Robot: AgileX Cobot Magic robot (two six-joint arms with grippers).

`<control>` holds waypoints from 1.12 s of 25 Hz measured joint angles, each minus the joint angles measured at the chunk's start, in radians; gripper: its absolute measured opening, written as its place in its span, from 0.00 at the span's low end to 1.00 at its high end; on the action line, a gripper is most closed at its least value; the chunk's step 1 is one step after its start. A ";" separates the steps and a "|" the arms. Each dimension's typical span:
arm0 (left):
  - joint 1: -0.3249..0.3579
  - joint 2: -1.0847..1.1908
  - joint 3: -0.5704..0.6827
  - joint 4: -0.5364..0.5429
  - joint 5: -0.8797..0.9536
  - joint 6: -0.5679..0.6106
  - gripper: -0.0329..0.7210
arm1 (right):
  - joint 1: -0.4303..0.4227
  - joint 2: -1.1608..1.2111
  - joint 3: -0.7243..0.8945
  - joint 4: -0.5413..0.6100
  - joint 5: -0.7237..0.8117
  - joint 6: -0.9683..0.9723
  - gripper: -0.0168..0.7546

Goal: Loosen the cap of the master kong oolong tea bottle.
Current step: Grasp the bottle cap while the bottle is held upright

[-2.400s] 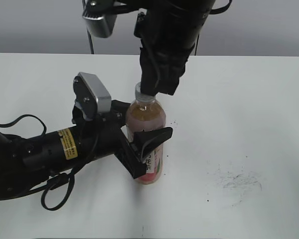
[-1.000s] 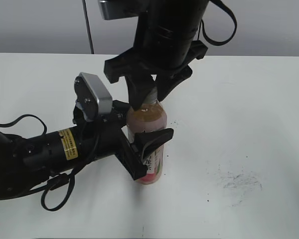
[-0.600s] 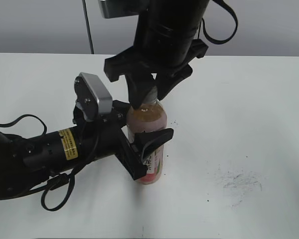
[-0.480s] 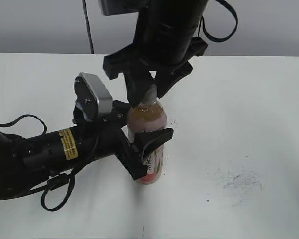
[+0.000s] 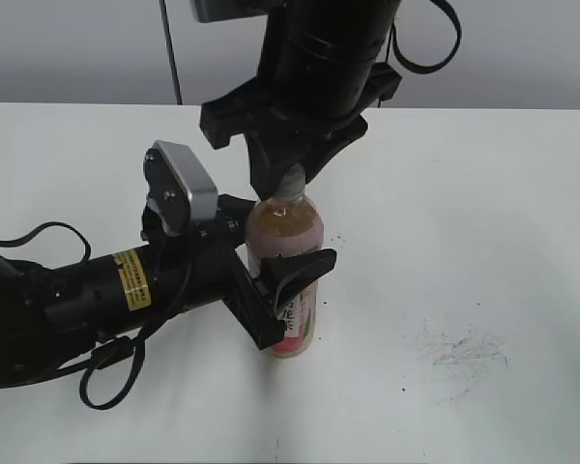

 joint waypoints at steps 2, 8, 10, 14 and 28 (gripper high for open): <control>0.000 0.000 0.000 0.000 0.000 0.000 0.63 | 0.000 -0.001 0.000 0.000 0.000 -0.017 0.40; 0.000 0.000 0.000 0.000 0.000 0.000 0.63 | 0.000 -0.001 0.000 0.001 0.000 -0.126 0.40; 0.000 0.000 0.000 0.000 0.000 0.001 0.63 | 0.000 -0.001 0.000 0.004 -0.001 -0.228 0.40; 0.000 0.000 0.000 0.000 0.000 0.003 0.63 | 0.000 -0.001 0.000 0.012 -0.006 -0.439 0.39; 0.000 0.000 0.000 0.000 0.000 0.003 0.63 | 0.000 -0.003 0.000 0.016 0.000 -0.990 0.39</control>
